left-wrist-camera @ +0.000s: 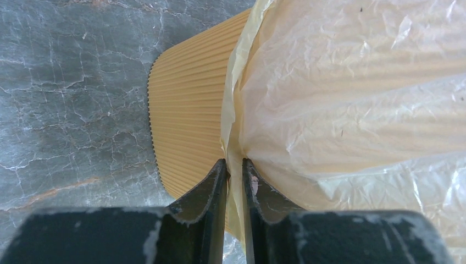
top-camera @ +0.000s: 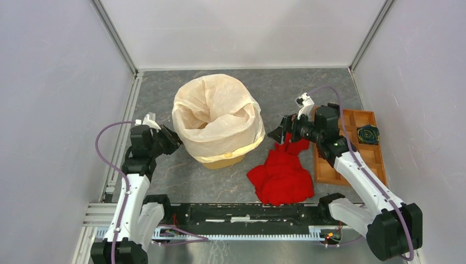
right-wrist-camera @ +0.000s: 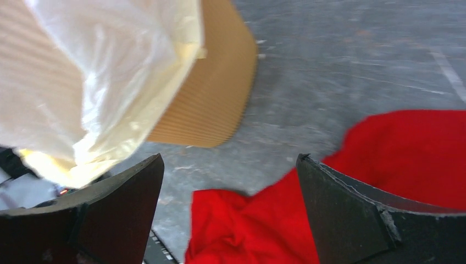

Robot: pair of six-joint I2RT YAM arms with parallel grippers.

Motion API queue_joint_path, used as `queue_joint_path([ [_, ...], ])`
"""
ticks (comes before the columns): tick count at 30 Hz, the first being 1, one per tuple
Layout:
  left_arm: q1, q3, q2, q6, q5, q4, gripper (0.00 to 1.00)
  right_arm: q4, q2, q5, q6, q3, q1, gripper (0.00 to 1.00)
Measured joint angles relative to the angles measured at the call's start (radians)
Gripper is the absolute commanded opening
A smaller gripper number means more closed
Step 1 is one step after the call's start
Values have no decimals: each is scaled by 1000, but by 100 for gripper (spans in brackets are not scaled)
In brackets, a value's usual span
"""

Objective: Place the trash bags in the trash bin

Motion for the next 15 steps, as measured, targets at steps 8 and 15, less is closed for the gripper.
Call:
queue_joint_path([
  [8,0,16,3,0,0,-21,23,-194,-159,187,-117,53,-20,98],
  [15,0,16,13,0,0,-21,23,165,-185,-18,185,-137,126,98],
])
